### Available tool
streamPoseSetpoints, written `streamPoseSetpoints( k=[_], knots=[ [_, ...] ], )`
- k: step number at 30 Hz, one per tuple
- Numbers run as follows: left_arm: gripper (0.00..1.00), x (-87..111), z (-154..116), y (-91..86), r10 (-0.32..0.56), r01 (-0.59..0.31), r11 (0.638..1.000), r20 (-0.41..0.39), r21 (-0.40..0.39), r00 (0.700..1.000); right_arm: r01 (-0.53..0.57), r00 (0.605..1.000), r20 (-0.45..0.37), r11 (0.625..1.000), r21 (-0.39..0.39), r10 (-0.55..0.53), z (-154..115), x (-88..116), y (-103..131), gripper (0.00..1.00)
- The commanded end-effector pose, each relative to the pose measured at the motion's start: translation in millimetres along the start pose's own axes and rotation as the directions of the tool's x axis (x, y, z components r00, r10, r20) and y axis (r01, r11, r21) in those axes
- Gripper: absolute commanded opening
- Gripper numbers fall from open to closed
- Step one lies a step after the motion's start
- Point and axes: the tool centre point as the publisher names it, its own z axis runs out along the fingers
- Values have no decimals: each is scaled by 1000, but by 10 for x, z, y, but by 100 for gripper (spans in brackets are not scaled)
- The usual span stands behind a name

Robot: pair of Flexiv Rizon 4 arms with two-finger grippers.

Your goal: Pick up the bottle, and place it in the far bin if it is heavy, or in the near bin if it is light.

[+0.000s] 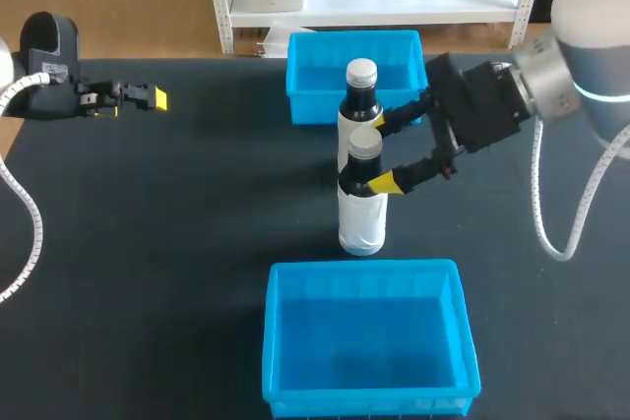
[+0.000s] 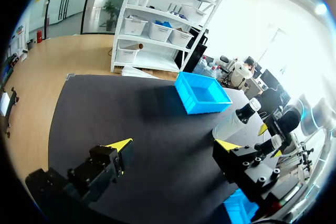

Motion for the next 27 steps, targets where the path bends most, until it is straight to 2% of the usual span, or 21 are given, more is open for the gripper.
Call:
streamPoseSetpoints(
  k=[1,20,21,22,26,27],
  knots=[
    [100,0,0,0,0,0,1000,0,0,1000,0,1000,5,1000,6,0,62,-10,10,100],
    [100,0,0,0,0,0,1000,0,0,1000,-9,999,40,1000,-10,9,220,-62,28,100],
    [100,0,0,0,0,0,1000,0,0,1000,-9,999,41,1000,-10,10,222,-62,28,95],
    [100,0,0,0,0,0,1000,0,0,1000,-9,999,42,1000,-10,10,223,-63,29,83],
    [100,0,0,0,0,0,1000,0,0,1000,-8,999,45,1000,-7,8,222,-67,33,49],
    [100,0,0,0,0,0,1000,0,0,1000,-7,999,45,1000,-6,8,220,-68,35,48]
  ],
)
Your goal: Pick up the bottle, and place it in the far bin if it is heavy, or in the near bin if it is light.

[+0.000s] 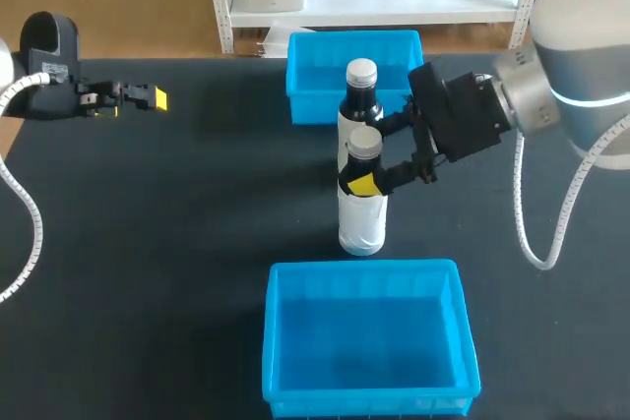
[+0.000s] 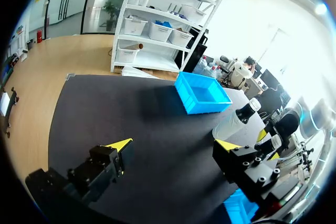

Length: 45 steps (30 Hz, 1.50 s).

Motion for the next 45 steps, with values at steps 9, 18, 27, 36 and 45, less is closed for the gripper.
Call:
streamPoseSetpoints(
  k=[9,18,27,36,45],
  knots=[
    [100,0,0,0,0,0,1000,0,0,1000,6,1000,4,1000,6,-6,-6,-1,7,31],
    [100,0,0,0,0,0,1000,0,0,1000,14,1000,4,999,29,-14,-84,-33,7,0],
    [100,0,0,0,0,0,1000,0,0,1000,8,1000,-10,995,103,-7,-457,-51,-45,0],
    [100,0,0,0,0,0,1000,0,0,1000,-32,999,-25,979,202,38,-1048,-15,-51,0],
    [100,0,0,0,0,0,1000,0,0,1000,-40,997,-48,969,245,53,-1503,-181,67,0]
  ],
)
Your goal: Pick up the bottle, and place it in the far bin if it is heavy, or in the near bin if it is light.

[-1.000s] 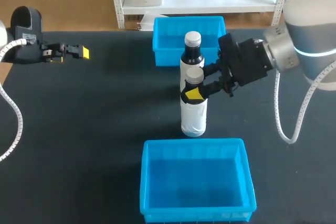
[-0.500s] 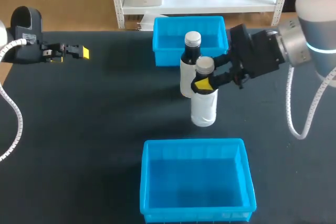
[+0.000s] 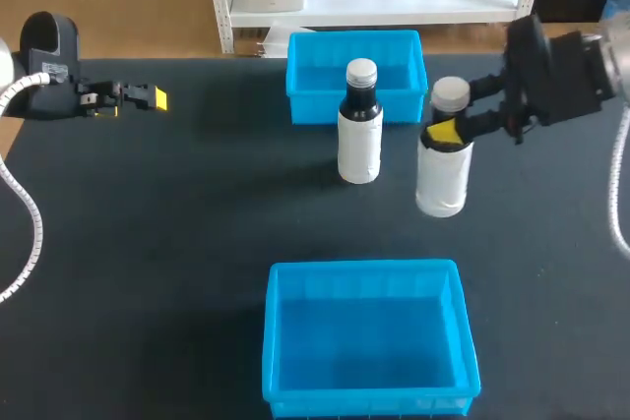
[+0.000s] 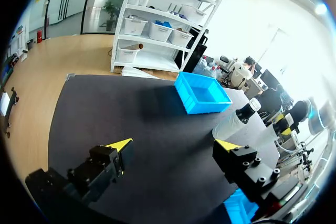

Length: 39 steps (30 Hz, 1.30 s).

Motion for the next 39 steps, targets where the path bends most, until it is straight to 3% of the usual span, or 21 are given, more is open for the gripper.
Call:
streamPoseSetpoints(
  k=[1,9,16,27,39],
  knots=[
    [100,0,0,0,0,0,1000,0,0,1000,1,1000,-27,1000,22,0,-352,-123,143,0],
    [100,0,0,0,0,0,1000,0,0,1000,5,1000,-21,1000,21,-4,-562,-398,405,0],
    [100,0,0,0,0,0,1000,0,0,1000,48,999,6,997,-61,-48,-522,-651,729,0],
    [100,0,0,0,0,0,1000,0,0,1000,134,991,47,952,-275,-126,-47,-951,1286,0],
    [100,0,0,0,0,0,1000,0,0,1000,203,979,112,873,-444,-170,418,-971,1606,0]
  ],
)
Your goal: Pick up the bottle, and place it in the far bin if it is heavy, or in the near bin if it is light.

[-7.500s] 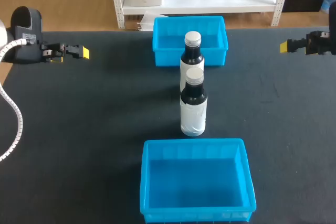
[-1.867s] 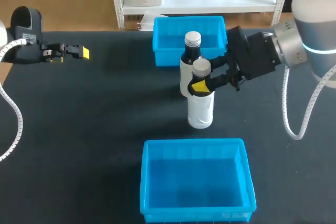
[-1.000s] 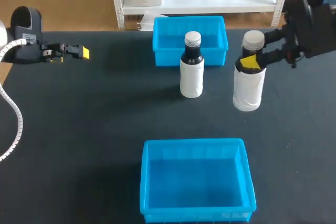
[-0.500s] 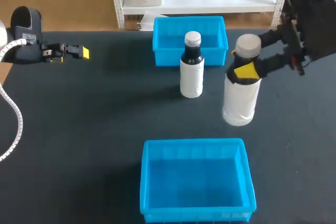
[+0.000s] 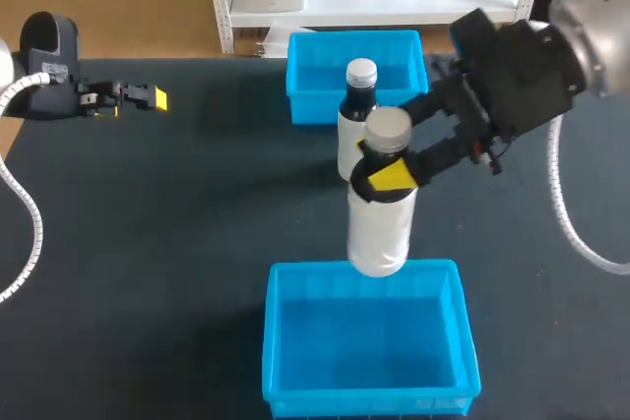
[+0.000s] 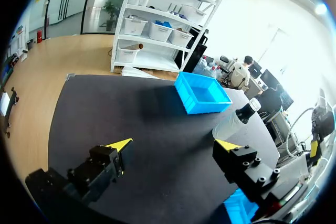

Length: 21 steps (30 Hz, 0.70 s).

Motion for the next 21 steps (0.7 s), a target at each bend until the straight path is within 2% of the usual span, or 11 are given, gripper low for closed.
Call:
streamPoseSetpoints(
  k=[1,10,21],
  knots=[
    [100,0,0,0,0,0,1000,0,0,1000,10,1000,12,996,-89,-9,204,48,-91,0],
    [100,0,0,0,0,0,1000,0,0,1000,49,999,10,980,-194,-48,545,148,30,0],
    [100,0,0,0,0,0,1000,0,0,1000,103,995,23,946,-308,-101,837,368,114,0]
  ],
)
